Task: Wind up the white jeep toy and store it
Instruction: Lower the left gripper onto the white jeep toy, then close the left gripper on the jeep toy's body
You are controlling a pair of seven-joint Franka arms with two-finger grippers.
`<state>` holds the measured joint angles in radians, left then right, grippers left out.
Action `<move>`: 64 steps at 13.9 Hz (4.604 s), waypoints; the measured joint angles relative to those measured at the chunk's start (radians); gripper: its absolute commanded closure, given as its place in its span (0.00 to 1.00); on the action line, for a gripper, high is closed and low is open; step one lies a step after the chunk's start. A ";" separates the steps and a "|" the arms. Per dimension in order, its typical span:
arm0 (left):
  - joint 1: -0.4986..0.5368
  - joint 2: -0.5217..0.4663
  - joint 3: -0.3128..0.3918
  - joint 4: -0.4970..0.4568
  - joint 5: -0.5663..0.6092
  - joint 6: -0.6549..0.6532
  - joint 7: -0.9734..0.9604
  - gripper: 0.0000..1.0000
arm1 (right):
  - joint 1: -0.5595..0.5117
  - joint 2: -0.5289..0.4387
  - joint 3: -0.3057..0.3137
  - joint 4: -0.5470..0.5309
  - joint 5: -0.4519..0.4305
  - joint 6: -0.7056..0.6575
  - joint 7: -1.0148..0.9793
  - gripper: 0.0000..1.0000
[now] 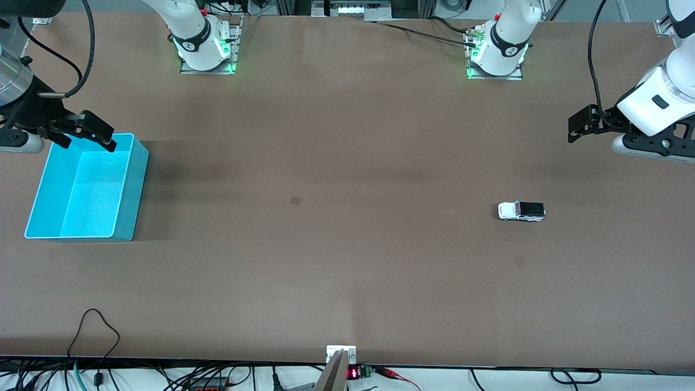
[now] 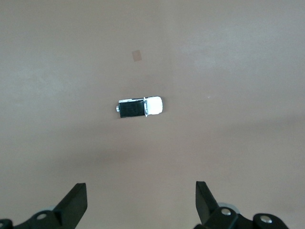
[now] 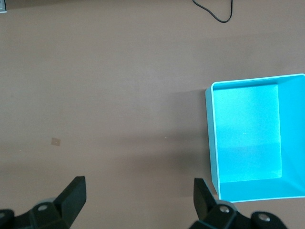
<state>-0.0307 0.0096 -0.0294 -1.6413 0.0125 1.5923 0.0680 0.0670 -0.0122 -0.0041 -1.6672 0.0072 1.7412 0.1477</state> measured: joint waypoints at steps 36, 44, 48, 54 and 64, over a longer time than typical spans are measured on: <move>0.071 0.282 0.005 -0.350 0.109 0.543 1.139 0.00 | 0.000 -0.008 0.000 -0.001 0.000 -0.001 0.000 0.00; 0.081 0.412 0.004 -0.458 0.109 0.880 1.368 0.00 | 0.000 -0.008 0.000 -0.001 0.000 -0.001 0.000 0.00; 0.081 0.439 0.004 -0.462 0.109 0.928 1.379 0.36 | 0.000 -0.008 0.000 -0.001 0.000 -0.001 0.000 0.00; 0.081 0.452 0.003 -0.461 0.109 0.950 1.415 0.74 | 0.000 -0.008 0.000 -0.001 0.000 -0.001 0.000 0.00; 0.130 0.458 0.006 -0.447 0.109 0.924 1.466 0.75 | 0.000 -0.009 0.000 -0.001 0.000 -0.002 0.000 0.00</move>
<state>0.0993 0.4672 -0.0233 -2.0884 0.1219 2.5160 1.5335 0.0670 -0.0212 -0.0043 -1.6684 0.0071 1.7395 0.1477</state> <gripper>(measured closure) 0.489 0.000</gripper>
